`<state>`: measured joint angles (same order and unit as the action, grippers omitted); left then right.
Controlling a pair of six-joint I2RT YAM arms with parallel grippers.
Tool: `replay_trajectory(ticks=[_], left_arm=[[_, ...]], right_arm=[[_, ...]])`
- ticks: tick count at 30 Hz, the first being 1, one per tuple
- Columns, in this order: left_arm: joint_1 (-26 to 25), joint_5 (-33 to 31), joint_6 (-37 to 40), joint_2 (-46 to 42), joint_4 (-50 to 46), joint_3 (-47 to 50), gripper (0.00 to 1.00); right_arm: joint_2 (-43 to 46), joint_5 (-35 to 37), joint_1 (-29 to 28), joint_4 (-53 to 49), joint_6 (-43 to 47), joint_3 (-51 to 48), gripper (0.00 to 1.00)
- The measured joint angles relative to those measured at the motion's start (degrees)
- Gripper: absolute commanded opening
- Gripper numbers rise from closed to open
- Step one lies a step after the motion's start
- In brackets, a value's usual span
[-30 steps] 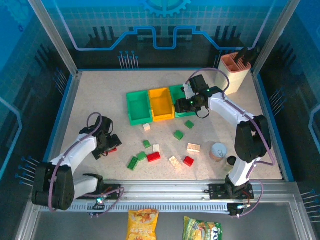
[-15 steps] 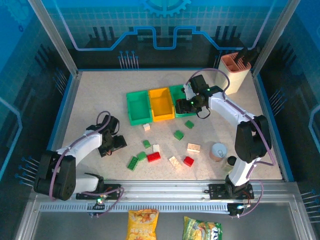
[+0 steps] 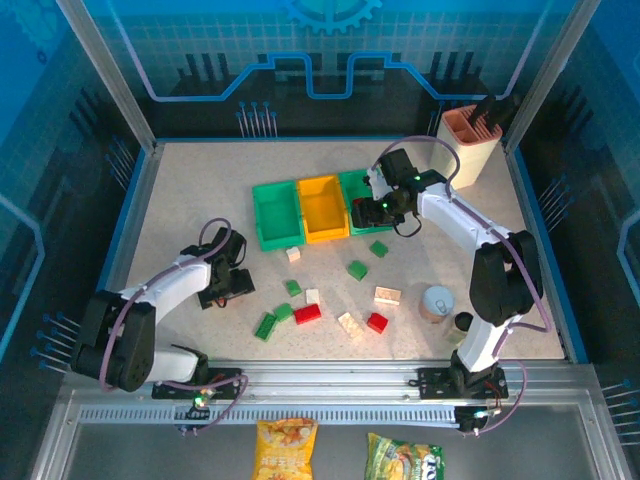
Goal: Sort the legos into containers by color
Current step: Pick up the lego from the bottom-left of the table, then place the lego in the container.
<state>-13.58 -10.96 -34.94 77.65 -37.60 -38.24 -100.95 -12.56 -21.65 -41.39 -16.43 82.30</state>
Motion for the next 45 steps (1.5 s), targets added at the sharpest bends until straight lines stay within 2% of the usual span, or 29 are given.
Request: replay_trajectory(ticks=[8,20,27,37,45], left_arm=[[0.3,0.0,0.6,0.5,0.0,-0.5,0.71],[0.3,0.3,2.0,-0.1,0.0,-0.7,0.63],[-1.3,0.3,2.1,-1.2,-0.8,-4.5,0.61],[-7.9,1.5,3.1,-0.1,-2.6,-15.8,0.58],[-13.6,4.5,8.5,11.9,-1.1,-33.8,0.56]], right_arm=[[0.0,0.3,0.0,-0.7,0.0,0.0,0.52],[1.5,1.6,0.0,-0.7,0.0,-0.2,0.52],[3.8,2.7,0.0,-0.6,0.0,-1.4,0.52],[7.1,3.8,2.1,-0.5,0.0,-3.7,0.52],[11.7,5.2,6.4,-0.6,0.0,-6.6,0.52]])
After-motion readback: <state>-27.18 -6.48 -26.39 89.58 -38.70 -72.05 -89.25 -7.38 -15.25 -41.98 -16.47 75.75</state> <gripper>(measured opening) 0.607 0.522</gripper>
